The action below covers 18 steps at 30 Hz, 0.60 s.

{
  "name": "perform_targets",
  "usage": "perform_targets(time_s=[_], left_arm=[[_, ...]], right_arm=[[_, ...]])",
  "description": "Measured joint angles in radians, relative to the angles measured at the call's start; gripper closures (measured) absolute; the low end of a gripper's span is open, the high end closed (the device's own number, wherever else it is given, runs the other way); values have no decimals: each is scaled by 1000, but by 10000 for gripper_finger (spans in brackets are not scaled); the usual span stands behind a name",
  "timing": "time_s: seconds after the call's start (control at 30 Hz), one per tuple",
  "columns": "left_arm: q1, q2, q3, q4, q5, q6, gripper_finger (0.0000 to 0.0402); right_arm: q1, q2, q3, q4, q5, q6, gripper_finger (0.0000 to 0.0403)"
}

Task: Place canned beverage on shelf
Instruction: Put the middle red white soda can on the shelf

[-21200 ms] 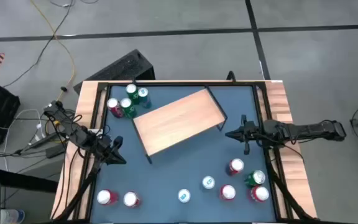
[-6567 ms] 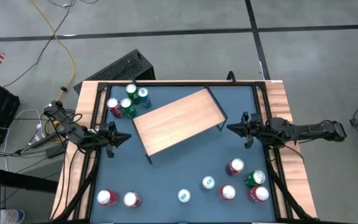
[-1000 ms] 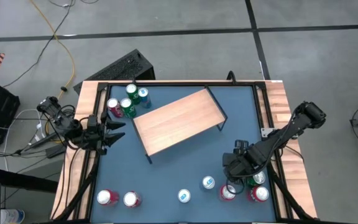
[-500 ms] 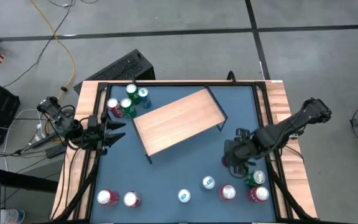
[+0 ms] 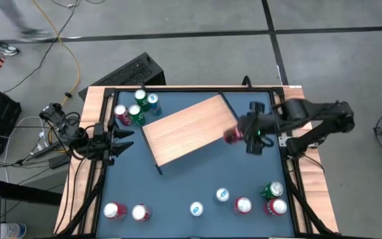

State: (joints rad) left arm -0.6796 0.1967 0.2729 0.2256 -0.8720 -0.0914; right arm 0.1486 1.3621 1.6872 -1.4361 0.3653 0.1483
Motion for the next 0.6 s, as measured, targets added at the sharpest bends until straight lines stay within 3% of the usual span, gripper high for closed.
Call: perform_targets(time_s=[0.13, 0.37, 0.6], left_arm=[[0, 0, 0, 0, -4, 0, 185], [0, 0, 0, 0, -4, -1, 185], [0, 0, 0, 1, -11, -3, 185]], right_arm=[[-144, 0, 33, 103, 21, -156, 174], [-377, 28, 35, 304, -119, -395, 173], [-508, 158, 97, 236, -149, -505, 173]])
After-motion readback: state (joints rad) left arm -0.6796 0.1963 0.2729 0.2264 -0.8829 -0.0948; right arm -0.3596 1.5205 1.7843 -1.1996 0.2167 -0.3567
